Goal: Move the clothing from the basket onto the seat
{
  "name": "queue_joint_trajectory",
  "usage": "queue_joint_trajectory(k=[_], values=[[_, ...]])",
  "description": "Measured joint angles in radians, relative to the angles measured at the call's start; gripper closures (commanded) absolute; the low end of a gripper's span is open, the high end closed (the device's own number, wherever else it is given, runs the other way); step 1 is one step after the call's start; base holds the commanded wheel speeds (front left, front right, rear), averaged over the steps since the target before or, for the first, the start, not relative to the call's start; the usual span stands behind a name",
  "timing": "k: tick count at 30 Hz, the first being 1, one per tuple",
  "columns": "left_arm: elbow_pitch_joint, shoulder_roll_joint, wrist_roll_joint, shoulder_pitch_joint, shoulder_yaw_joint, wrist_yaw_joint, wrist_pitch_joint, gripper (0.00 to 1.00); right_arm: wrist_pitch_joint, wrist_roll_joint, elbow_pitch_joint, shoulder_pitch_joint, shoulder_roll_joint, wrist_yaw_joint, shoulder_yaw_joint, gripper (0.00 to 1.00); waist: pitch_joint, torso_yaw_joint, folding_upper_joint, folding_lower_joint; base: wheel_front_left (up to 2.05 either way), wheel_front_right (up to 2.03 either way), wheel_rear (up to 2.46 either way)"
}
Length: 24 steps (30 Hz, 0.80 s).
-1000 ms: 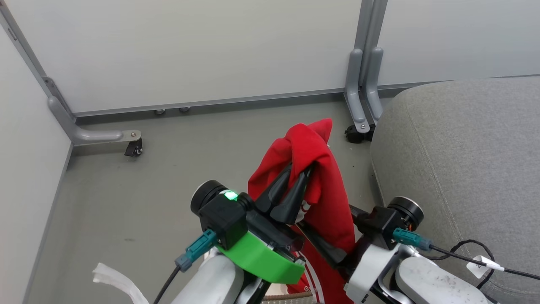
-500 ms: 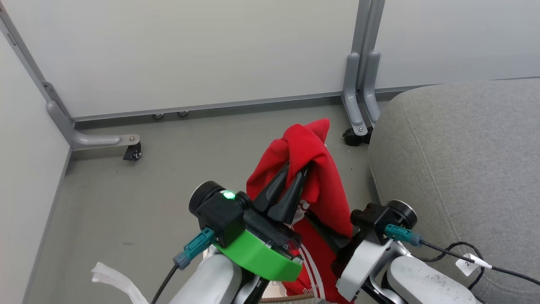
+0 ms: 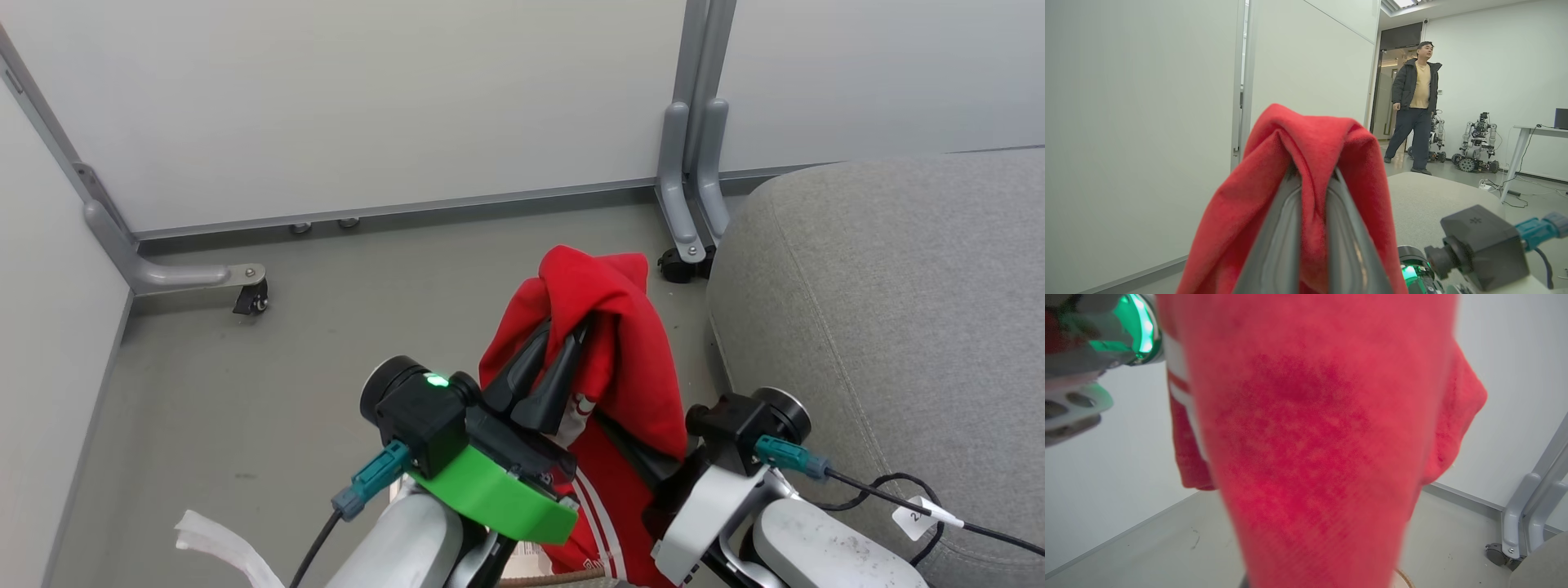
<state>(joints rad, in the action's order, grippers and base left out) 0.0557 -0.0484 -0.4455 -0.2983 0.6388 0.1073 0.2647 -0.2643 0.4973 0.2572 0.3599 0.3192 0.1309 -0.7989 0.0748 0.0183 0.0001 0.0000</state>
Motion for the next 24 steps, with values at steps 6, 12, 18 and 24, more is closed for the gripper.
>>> queue_joint_trajectory(k=[6,12,18,24], values=[[0.0,0.0,-0.008,0.001,-0.005,0.004,0.0,1.0,0.0,-0.001,0.0,-0.005,0.001,0.0,0.004,1.0,0.005,0.003,0.0,0.0,0.0,0.0,0.0],[0.004,0.0,-0.008,0.002,-0.011,0.007,0.0,1.0,0.0,-0.008,-0.006,-0.005,0.0,0.0,0.015,1.0,0.005,0.004,0.0,0.0,0.0,0.0,0.0],[0.02,0.0,-0.002,0.002,-0.007,0.008,0.0,1.0,0.0,-0.013,-0.025,-0.007,-0.005,0.0,0.035,1.0,0.003,0.003,0.0,0.0,0.0,0.0,0.0],[0.08,0.0,0.006,0.003,-0.016,0.004,0.0,0.0,0.0,-0.017,-0.048,-0.018,-0.007,0.0,0.067,1.0,0.004,0.009,0.0,0.0,0.0,0.0,0.0]])
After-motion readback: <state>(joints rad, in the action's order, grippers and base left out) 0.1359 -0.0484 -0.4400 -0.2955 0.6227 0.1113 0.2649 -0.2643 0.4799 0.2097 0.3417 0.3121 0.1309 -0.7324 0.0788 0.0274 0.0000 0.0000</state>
